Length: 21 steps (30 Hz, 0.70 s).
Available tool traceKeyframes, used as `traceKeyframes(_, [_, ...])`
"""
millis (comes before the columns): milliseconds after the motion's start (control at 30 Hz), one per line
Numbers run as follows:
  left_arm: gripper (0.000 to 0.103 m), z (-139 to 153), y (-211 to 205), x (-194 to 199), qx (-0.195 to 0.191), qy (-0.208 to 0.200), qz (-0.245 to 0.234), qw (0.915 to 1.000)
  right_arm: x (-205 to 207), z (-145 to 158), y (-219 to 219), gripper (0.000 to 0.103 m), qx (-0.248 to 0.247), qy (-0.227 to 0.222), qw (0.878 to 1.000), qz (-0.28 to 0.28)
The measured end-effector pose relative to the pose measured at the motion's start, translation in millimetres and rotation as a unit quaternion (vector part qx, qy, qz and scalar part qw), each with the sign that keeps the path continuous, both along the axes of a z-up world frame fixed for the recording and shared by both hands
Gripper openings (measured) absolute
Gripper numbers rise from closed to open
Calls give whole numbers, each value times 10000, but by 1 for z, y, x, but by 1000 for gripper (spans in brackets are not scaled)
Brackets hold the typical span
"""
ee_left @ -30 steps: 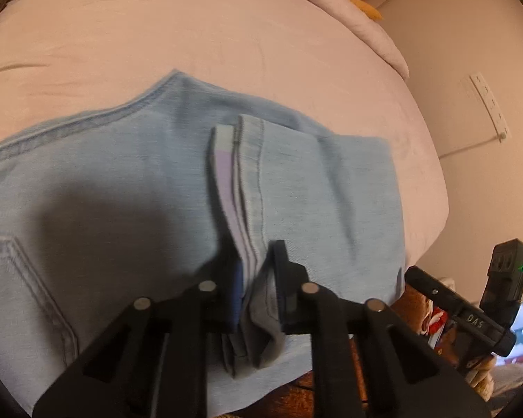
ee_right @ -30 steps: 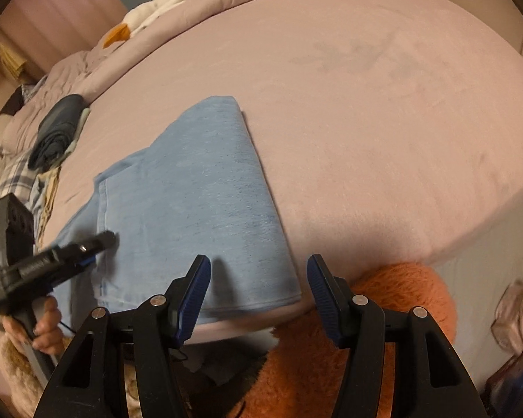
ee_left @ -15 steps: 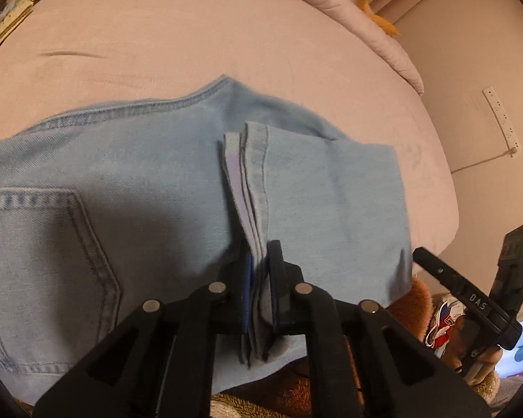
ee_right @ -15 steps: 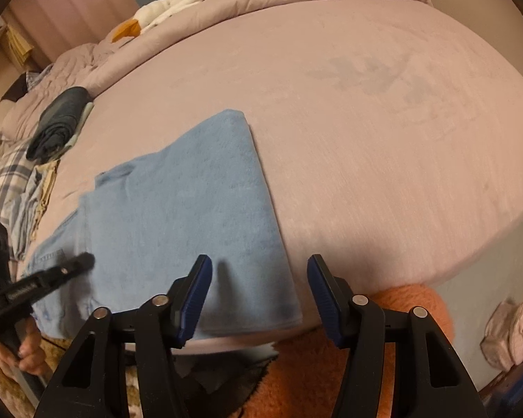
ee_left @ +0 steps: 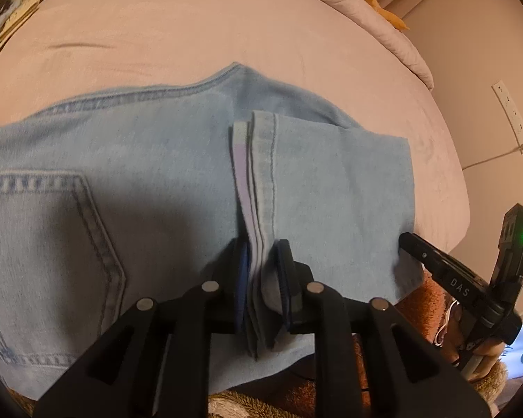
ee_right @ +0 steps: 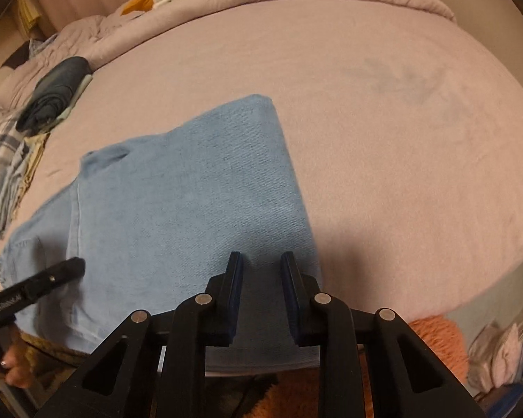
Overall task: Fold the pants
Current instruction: 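Grasp the elastic waistband with the left gripper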
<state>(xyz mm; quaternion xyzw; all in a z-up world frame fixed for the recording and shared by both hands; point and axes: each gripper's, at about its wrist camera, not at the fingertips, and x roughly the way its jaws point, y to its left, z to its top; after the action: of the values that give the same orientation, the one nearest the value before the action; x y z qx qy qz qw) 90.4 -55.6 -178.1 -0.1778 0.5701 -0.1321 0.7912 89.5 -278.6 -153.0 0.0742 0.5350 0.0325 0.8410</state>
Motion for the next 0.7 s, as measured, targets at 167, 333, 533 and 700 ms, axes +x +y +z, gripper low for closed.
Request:
traceKeyframes(167, [22, 3, -7, 1, 34, 37, -17, 10000, -8, -2, -3, 25, 119, 35, 9999, 4])
traceKeyframes(333, [32, 16, -1, -15, 268, 0, -73, 9996, -18, -4, -5, 25, 185, 74, 9998, 1])
traceKeyframes(533, [73, 69, 74, -51, 449, -884, 952, 9905, -25, 7, -10, 53, 512, 25, 9986, 92])
traceKeyframes(700, [85, 79, 156, -88, 548, -1158, 2087, 9696, -24, 16, -10, 71, 942, -162, 9954, 88])
